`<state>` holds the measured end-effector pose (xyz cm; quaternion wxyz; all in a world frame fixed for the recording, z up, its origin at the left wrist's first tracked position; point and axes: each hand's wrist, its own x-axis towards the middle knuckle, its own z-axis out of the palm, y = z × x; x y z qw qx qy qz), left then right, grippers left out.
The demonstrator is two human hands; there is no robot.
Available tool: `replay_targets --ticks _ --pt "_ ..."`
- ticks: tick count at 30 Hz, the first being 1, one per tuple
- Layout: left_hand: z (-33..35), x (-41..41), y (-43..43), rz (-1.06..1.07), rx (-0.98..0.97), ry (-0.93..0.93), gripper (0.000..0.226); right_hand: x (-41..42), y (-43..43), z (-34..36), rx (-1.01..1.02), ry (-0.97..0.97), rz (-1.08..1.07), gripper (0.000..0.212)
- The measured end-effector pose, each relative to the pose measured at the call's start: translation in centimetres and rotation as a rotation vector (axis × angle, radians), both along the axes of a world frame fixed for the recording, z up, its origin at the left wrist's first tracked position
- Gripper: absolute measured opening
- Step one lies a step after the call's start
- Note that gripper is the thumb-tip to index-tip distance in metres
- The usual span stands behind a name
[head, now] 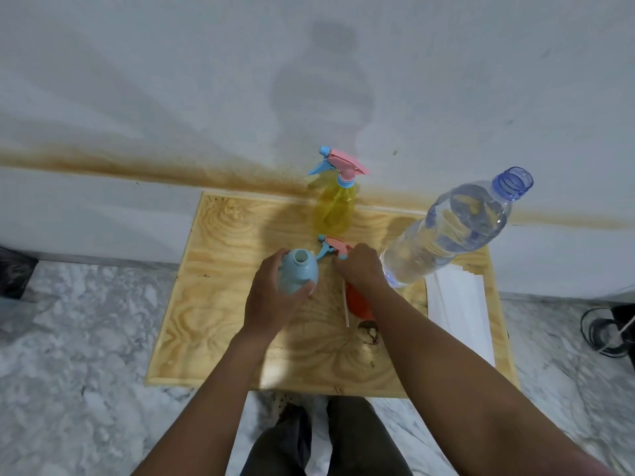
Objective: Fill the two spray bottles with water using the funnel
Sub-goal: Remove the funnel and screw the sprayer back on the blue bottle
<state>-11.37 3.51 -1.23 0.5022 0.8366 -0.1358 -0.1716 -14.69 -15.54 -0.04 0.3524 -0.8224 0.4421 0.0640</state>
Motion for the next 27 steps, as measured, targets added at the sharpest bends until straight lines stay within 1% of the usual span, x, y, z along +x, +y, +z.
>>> replay_targets --ticks 2,4,7,10,11,14,17,20,24,27 --pt "-0.3 0.0 -0.1 0.002 -0.002 0.036 0.077 -0.2 0.1 0.0 0.014 -0.032 -0.021 0.033" --pt "-0.4 0.2 -0.3 -0.012 -0.010 0.071 0.081 -0.4 0.2 0.0 0.029 -0.104 -0.050 0.037" --pt "-0.5 0.4 -0.6 -0.036 -0.039 0.097 0.078 -1.0 0.5 0.3 0.032 -0.225 -0.141 0.031" --pt "-0.5 0.5 -0.7 -0.038 -0.032 0.053 0.077 -2.1 1.2 1.8 0.048 -0.374 -0.203 0.016" --pt "-0.5 0.5 -0.7 -0.043 -0.026 0.033 0.077 -2.6 1.4 2.7 0.070 -0.440 -0.214 0.018" --pt "0.0 0.6 -0.7 -0.058 -0.002 -0.009 0.078 -3.8 2.1 5.8 0.050 -0.647 -0.157 0.025" --pt "0.8 0.5 -0.7 -0.051 -0.017 -0.030 0.080 -4.1 2.7 9.4 0.007 -0.836 -0.090 0.021" --pt "1.6 0.0 -0.4 -0.032 -0.035 -0.033 0.084 -3.7 3.1 12.4 0.032 -1.003 -0.091 0.018" --pt "2.8 -0.8 0.5 -0.032 -0.049 -0.036 0.081 -3.1 4.1 15.5 0.106 -1.123 -0.096 0.019" --pt "3.8 -1.4 0.9 -0.051 -0.017 -0.071 0.079 -3.1 5.1 16.7 0.132 -1.170 -0.045 0.021"
